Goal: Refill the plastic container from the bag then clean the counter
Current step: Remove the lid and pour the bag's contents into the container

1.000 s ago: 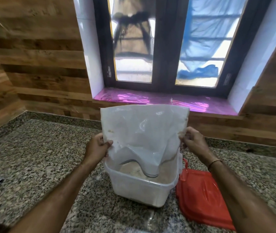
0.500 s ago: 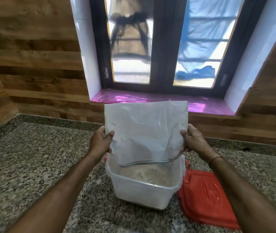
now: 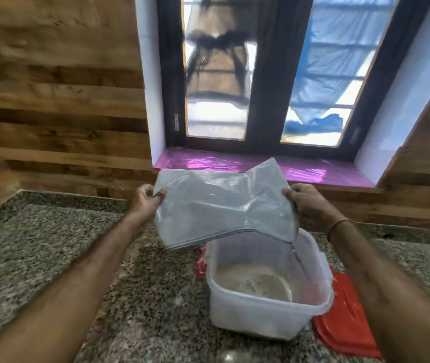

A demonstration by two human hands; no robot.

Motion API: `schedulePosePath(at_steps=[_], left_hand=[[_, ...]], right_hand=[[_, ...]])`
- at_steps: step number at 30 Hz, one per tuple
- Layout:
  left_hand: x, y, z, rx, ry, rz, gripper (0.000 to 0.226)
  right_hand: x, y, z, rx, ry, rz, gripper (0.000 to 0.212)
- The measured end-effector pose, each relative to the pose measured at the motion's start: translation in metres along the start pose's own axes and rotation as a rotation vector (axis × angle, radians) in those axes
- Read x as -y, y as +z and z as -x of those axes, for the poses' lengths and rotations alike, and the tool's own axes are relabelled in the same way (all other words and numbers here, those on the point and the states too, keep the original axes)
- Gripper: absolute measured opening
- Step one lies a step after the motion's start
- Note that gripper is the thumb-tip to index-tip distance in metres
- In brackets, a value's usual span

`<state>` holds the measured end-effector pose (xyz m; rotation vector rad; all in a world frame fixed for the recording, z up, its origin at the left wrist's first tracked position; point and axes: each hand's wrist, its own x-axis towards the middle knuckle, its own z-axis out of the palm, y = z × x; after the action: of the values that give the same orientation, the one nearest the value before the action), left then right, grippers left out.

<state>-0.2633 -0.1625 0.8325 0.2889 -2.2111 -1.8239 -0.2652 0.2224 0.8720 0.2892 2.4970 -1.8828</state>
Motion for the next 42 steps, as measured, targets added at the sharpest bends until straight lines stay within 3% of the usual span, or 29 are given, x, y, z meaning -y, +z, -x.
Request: schedulePosePath(at_steps=[2, 6, 9, 13, 17, 22, 30, 33, 36, 38, 42], left_hand=[[0.016, -0.042, -0.017, -0.032, -0.017, -0.068, 0.026], [0.062, -0.133, -0.023, -0.093, -0.045, -0.475, 0.027], [0.11, -0.186, -0.016, -0.123, -0.106, -0.584, 0.032], [0.182, -0.235, 0.007, -0.165, -0.262, -0.513, 0.031], [0.238, -0.251, 0.039, -0.178, -0.427, -0.202, 0.016], [0.282, -0.255, 0.079, 0.014, -0.516, -0.051, 0.062], [0.309, -0.247, 0.089, -0.141, -0.569, -0.186, 0.066], [0.295, -0.242, 0.085, -0.111, -0.566, -0.194, 0.063], [0.279, -0.236, 0.07, -0.095, -0.522, -0.341, 0.079], [0.262, -0.226, 0.058, -0.094, -0.447, -0.44, 0.086], [0.2, -0.184, 0.038, -0.041, -0.244, -0.506, 0.077]], right_hand=[[0.013, 0.039, 0.005, 0.037, 0.049, 0.04, 0.021], [0.018, 0.126, 0.017, 0.092, 0.048, 0.219, 0.022], [0.009, 0.192, 0.027, 0.114, 0.063, 0.255, 0.02], [-0.018, 0.269, 0.031, 0.131, 0.088, 0.463, 0.03], [-0.062, 0.307, 0.044, 0.12, 0.153, 0.609, 0.031], [-0.13, 0.321, 0.054, 0.101, 0.299, 0.655, 0.038], [-0.15, 0.328, 0.086, 0.057, 0.344, 0.637, 0.038], [-0.149, 0.332, 0.089, 0.056, 0.294, 0.641, 0.042], [-0.131, 0.34, 0.093, 0.058, 0.153, 0.636, 0.048], [-0.113, 0.344, 0.097, 0.063, 0.021, 0.601, 0.05], [-0.067, 0.333, 0.101, 0.054, -0.2, 0.455, 0.044]])
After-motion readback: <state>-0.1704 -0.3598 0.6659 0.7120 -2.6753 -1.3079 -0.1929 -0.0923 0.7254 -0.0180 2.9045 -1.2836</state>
